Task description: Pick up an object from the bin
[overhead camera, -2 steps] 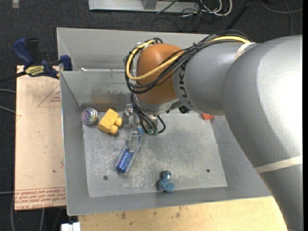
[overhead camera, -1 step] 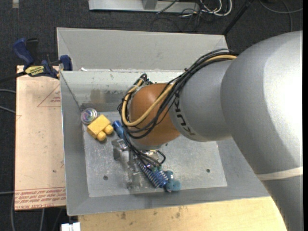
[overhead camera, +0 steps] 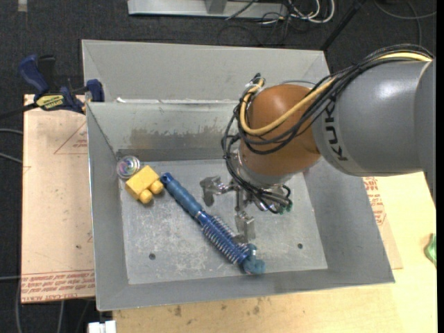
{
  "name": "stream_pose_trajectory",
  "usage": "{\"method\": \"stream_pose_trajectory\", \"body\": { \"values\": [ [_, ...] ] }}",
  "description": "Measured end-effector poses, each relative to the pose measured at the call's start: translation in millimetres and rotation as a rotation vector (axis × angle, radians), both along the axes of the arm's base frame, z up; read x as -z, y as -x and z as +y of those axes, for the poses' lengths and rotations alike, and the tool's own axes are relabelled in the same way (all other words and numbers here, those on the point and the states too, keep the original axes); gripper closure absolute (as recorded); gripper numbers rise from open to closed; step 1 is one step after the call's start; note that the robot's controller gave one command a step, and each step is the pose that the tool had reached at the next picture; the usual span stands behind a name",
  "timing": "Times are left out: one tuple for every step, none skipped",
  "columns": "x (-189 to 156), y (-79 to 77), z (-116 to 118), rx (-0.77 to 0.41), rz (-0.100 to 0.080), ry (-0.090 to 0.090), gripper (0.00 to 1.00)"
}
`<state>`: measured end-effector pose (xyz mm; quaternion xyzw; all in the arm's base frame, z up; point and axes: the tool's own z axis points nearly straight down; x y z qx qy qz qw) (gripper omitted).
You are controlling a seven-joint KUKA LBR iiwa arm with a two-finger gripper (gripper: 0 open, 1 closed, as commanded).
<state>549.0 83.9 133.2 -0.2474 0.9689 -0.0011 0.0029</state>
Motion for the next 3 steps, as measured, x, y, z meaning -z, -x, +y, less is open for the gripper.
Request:
{"method": "stream_pose_trajectory", "body": {
  "values": [
    [56.7,39.0,3.8,0.214,0.01,-0.002,0.0],
    [55.8,37.9,3.1,0.217,0.008,-0.002,1.0],
    [-105.6,40.8,-9.8,0.255,-0.003,-0.004,1.0]
  ]
}}
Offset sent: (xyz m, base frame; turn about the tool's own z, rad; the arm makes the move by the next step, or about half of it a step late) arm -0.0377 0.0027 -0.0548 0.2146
